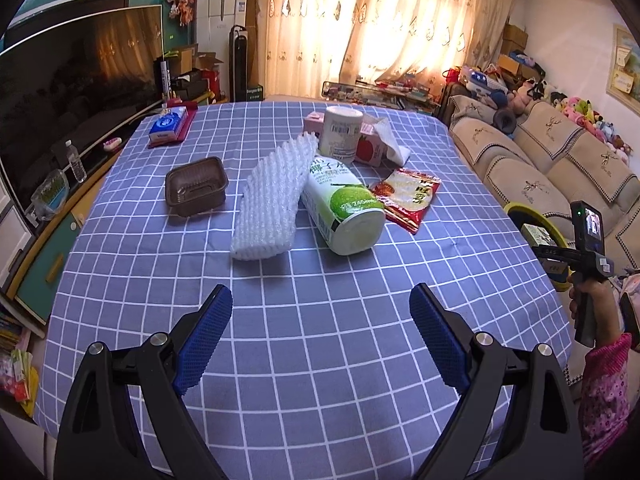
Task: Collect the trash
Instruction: 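Carry the book over the yellow bin and open the right gripper, then grasp the white foam net sleeve with the left gripper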
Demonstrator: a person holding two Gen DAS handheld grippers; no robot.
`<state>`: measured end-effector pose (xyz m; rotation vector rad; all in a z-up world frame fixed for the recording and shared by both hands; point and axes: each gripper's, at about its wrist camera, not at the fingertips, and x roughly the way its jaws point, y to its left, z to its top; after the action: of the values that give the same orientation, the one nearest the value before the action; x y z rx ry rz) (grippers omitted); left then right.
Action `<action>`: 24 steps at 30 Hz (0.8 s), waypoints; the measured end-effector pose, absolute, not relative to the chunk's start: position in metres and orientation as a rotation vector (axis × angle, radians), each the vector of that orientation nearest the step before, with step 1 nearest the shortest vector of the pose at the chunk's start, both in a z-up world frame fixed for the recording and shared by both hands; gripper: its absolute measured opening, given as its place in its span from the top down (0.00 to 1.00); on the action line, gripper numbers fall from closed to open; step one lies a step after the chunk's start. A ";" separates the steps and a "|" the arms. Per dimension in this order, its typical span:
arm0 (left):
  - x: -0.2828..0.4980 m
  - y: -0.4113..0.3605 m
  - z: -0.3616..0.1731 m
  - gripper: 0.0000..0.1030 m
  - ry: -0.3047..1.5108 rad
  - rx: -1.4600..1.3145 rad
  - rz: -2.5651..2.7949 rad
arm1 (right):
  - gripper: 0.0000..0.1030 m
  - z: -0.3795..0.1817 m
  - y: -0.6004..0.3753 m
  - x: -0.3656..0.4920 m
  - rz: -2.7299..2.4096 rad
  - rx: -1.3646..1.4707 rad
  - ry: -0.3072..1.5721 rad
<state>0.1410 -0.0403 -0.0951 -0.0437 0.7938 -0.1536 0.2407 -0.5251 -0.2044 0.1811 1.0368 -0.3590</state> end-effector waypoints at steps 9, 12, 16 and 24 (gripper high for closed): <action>0.162 -0.034 -0.107 0.14 0.816 -0.040 -0.133 | 0.28 -0.203 -0.526 0.239 -0.364 0.180 1.010; 0.170 -0.033 -0.105 0.14 0.798 -0.018 -0.122 | 0.28 -0.196 -0.519 0.235 -0.349 0.186 0.995; 0.184 -0.030 -0.106 0.17 0.790 0.023 -0.113 | 0.28 -0.189 -0.516 0.229 -0.331 0.191 0.977; 0.208 -0.023 -0.122 0.24 0.838 0.075 -0.105 | 0.28 -0.180 -0.513 0.227 -0.328 0.189 0.966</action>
<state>0.2083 -0.0229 -0.1216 0.0753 0.8381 -0.1050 0.2273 -0.5126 -0.1801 0.1888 0.9656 -0.3276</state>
